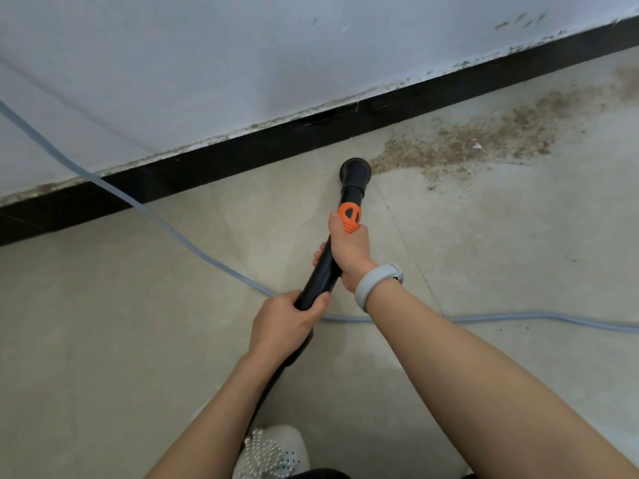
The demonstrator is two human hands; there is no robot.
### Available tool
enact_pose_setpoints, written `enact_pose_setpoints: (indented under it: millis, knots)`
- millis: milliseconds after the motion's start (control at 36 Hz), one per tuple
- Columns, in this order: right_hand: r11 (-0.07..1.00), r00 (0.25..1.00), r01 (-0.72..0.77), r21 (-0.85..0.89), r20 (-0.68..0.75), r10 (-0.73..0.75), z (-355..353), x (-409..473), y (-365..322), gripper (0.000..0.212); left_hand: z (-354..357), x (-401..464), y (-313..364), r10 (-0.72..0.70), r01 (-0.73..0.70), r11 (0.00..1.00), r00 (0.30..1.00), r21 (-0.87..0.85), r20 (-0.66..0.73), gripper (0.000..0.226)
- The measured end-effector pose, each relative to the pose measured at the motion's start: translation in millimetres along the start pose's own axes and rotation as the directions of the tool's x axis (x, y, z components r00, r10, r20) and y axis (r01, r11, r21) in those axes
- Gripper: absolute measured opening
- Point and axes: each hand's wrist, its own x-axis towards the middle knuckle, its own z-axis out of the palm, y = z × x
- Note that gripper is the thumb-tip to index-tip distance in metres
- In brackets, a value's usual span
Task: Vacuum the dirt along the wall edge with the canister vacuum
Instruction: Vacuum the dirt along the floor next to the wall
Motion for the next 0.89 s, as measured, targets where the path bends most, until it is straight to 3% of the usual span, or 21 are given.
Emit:
enact_pose_setpoints:
  millis: [222, 417, 750, 889]
  knots:
    - [1.000, 0.999, -0.002, -0.004, -0.055, 0.001, -16.2, 20.4, -26.8, 0.043, 8.1, 23.8, 30.3, 0.057, -0.059, 0.998, 0.997, 0.036, 0.061, 0.056]
    - [0.997, 0.993, 0.000, 0.076, -0.117, 0.009, -37.7, 21.4, -24.2, 0.033, 20.0, 21.7, 38.7, 0.103, -0.113, 0.989, 0.990, 0.099, 0.099, 0.049]
    - [0.996, 1.000, 0.002, 0.086, -0.005, -0.002, -11.8, 9.6, -1.5, 0.031, 3.9, 10.8, 5.7, 0.047, -0.048, 0.999, 0.998, 0.025, 0.034, 0.061]
    - [0.997, 0.999, 0.017, 0.070, -0.047, -0.014, -8.6, 19.2, -21.7, 0.037, -1.2, 26.2, 24.0, 0.079, -0.078, 0.997, 0.995, -0.013, 0.056, 0.058]
